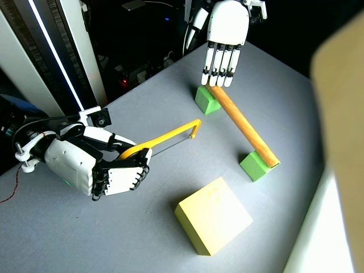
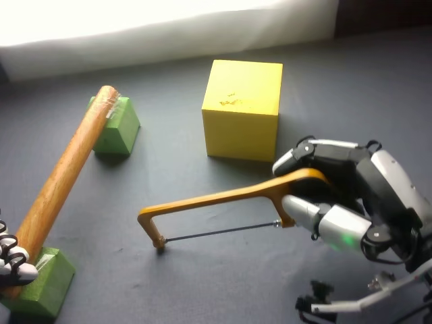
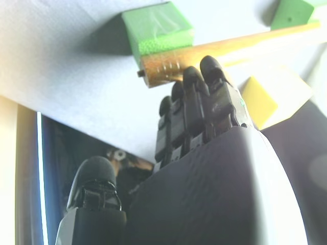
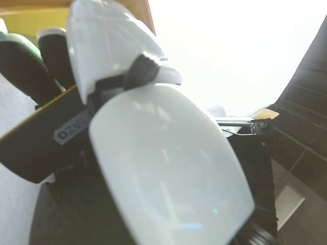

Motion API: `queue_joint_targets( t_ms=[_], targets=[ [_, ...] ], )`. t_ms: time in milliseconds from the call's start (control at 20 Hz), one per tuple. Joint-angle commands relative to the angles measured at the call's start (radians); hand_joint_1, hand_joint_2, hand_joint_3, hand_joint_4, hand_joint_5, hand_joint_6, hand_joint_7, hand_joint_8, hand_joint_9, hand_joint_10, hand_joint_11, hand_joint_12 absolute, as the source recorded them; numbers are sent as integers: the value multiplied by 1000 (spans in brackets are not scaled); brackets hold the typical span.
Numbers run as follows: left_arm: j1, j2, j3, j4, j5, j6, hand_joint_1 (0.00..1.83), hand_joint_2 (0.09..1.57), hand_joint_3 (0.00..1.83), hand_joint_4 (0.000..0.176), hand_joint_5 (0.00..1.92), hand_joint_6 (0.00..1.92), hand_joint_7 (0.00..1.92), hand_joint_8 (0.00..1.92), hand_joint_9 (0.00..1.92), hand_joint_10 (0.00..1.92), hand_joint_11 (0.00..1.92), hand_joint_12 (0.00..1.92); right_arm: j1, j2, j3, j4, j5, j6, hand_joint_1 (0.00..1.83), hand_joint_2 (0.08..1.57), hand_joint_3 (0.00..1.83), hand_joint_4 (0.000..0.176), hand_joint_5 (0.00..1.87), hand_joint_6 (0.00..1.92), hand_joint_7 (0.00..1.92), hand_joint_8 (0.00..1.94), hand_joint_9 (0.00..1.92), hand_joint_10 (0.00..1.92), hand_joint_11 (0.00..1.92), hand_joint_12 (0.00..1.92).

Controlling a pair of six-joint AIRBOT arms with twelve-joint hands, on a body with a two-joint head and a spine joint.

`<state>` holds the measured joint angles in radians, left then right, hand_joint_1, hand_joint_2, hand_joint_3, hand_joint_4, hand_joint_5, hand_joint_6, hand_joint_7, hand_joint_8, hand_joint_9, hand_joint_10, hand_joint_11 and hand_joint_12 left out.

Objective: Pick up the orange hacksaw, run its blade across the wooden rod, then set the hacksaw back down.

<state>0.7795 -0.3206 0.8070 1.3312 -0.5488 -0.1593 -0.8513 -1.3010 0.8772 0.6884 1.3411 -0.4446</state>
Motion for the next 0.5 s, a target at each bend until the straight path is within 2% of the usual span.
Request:
queue_joint_targets(
  t_ms=[0, 100, 250, 300, 350, 400, 450],
  targets=[
    [-8, -1, 1, -22, -12, -3, 40, 1292, 3, 0, 156, 2, 197, 1, 170, 1, 0, 390, -1, 1, -6, -65, 104, 28, 1370, 1148, 3, 0, 791, 1069, 922, 1069, 918, 1334, 894, 1367],
    [-8, -2, -1, -22, -12, -3, 22, 1295, 3, 0, 141, 3, 192, 3, 173, 3, 0, 389, -15, -4, -6, -63, 103, 50, 1375, 1126, 0, 0, 827, 1007, 991, 974, 981, 1274, 860, 1389],
    [-9, -2, -5, -22, -12, -2, 13, 1295, 0, 0, 143, 5, 189, 3, 168, 3, 0, 377, -50, -14, -8, -52, 132, 76, 1372, 1146, 2, 0, 742, 1100, 970, 994, 951, 1331, 818, 1450],
    [-10, -2, -5, -22, -12, -2, 33, 1293, 0, 0, 166, 8, 214, 6, 182, 6, 0, 407, -60, -13, -10, -50, 135, 80, 1365, 1163, 3, 0, 709, 1143, 926, 1063, 921, 1370, 764, 1446],
    [-10, -2, -6, -22, -12, -2, 46, 1288, 0, 0, 170, 6, 221, 5, 189, 6, 0, 438, -69, -12, -11, -49, 137, 81, 1237, 1198, 0, 0, 692, 1260, 927, 1181, 819, 1057, 704, 1405],
    [-10, -2, -6, -22, -12, -2, 38, 1290, 0, 0, 164, 2, 217, 2, 190, 5, 0, 442, -82, -11, -13, -49, 137, 90, 1196, 1216, 2, 0, 677, 1312, 893, 1250, 766, 934, 657, 1406],
    [-10, -2, -6, -22, -12, -2, 20, 1296, 2, 0, 147, 1, 193, 2, 166, 3, 0, 391, -87, -10, -14, -48, 139, 95, 1140, 1167, 0, 0, 626, 669, 736, 739, 677, 831, 519, 1434]
  ],
)
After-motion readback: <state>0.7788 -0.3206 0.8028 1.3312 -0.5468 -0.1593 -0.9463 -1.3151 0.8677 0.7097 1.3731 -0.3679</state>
